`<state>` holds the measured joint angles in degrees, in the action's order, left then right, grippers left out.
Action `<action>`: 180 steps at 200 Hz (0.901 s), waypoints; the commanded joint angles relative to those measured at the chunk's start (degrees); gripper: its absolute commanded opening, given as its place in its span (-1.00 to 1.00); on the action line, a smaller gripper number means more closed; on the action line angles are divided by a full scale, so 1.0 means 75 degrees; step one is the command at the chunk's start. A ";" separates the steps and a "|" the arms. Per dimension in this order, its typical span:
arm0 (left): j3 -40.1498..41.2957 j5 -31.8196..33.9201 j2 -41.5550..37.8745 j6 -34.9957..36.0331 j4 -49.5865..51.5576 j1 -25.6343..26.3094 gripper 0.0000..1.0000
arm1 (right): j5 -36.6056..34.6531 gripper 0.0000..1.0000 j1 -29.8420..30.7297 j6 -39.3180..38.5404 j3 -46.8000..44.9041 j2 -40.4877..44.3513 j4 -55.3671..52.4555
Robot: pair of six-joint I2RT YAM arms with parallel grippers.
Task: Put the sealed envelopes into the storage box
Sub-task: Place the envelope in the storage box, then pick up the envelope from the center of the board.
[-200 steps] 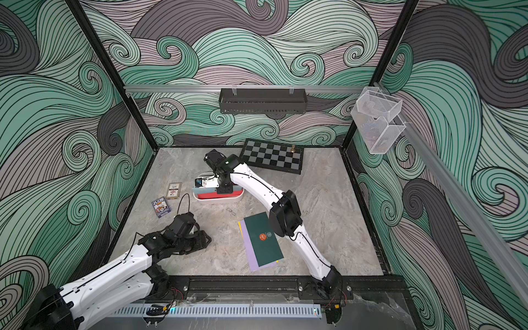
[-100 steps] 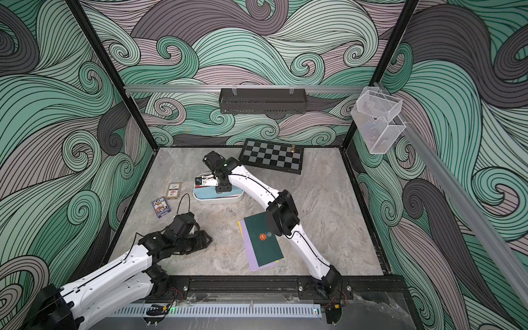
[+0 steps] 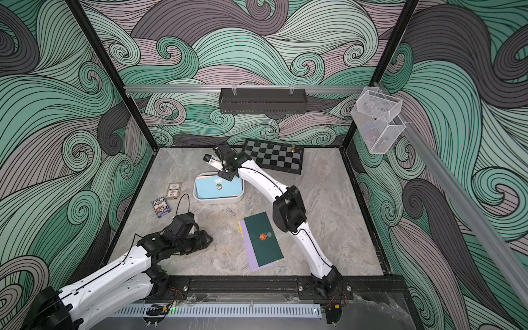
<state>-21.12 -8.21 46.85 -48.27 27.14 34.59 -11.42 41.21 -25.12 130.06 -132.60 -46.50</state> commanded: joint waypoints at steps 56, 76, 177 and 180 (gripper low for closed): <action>-0.0808 -0.2096 0.2046 -0.0419 -0.2293 0.0825 0.03 | 0.2734 0.16 -0.1297 0.5826 -0.8612 0.6758 0.1955; -0.1582 -0.2101 0.3163 -0.0386 -0.2550 0.1423 -0.12 | 0.3212 0.17 -0.1614 0.6049 -1.0114 0.7446 0.1981; -0.3691 -0.2313 0.6777 0.0109 -0.2767 0.2101 -0.64 | 0.3755 0.22 -0.1876 0.6715 -1.2570 0.7899 0.2395; -0.3685 -0.2272 0.6784 0.0108 -0.2754 0.2103 -0.64 | 0.3743 0.22 -0.1874 0.6724 -1.2582 0.7880 0.2399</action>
<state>-47.20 -25.17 95.68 -48.95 5.15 50.02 14.09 27.33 23.33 36.45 -71.79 -30.15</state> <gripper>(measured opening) 0.185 0.608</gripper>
